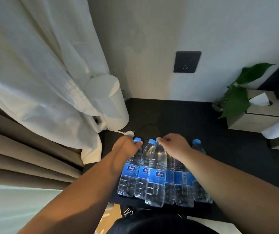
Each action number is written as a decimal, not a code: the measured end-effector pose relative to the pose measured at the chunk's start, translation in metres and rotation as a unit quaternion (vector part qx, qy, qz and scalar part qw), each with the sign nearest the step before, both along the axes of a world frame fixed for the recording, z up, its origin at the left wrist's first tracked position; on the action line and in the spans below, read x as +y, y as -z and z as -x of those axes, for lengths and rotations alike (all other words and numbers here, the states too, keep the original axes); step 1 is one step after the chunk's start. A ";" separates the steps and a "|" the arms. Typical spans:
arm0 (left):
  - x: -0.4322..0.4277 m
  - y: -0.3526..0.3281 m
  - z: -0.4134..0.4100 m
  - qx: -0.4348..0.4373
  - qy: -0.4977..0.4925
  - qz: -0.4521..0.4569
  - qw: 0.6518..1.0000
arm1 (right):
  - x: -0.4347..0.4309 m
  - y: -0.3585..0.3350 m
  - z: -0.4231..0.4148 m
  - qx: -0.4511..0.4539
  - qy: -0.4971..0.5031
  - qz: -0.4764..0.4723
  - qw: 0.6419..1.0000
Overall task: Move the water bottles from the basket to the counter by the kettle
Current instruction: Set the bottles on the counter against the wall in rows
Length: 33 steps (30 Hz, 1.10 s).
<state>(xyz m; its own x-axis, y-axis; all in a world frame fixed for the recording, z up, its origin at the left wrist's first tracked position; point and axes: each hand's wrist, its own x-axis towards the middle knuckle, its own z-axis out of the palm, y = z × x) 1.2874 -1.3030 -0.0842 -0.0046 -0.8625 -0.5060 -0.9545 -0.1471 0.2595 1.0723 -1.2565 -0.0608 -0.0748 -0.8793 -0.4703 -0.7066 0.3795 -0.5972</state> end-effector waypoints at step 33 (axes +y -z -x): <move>-0.057 -0.152 0.024 0.019 0.144 0.214 0.966 | -0.064 -0.149 0.005 0.142 -0.036 0.145 0.978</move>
<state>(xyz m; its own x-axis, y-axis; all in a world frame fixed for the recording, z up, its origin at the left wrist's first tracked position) 1.2630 -1.3604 0.0676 -0.2872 -0.9528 -0.0982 -0.9282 0.2515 0.2741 1.0676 -1.3203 0.0886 -0.1003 -0.9806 -0.1687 -0.8786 0.1669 -0.4475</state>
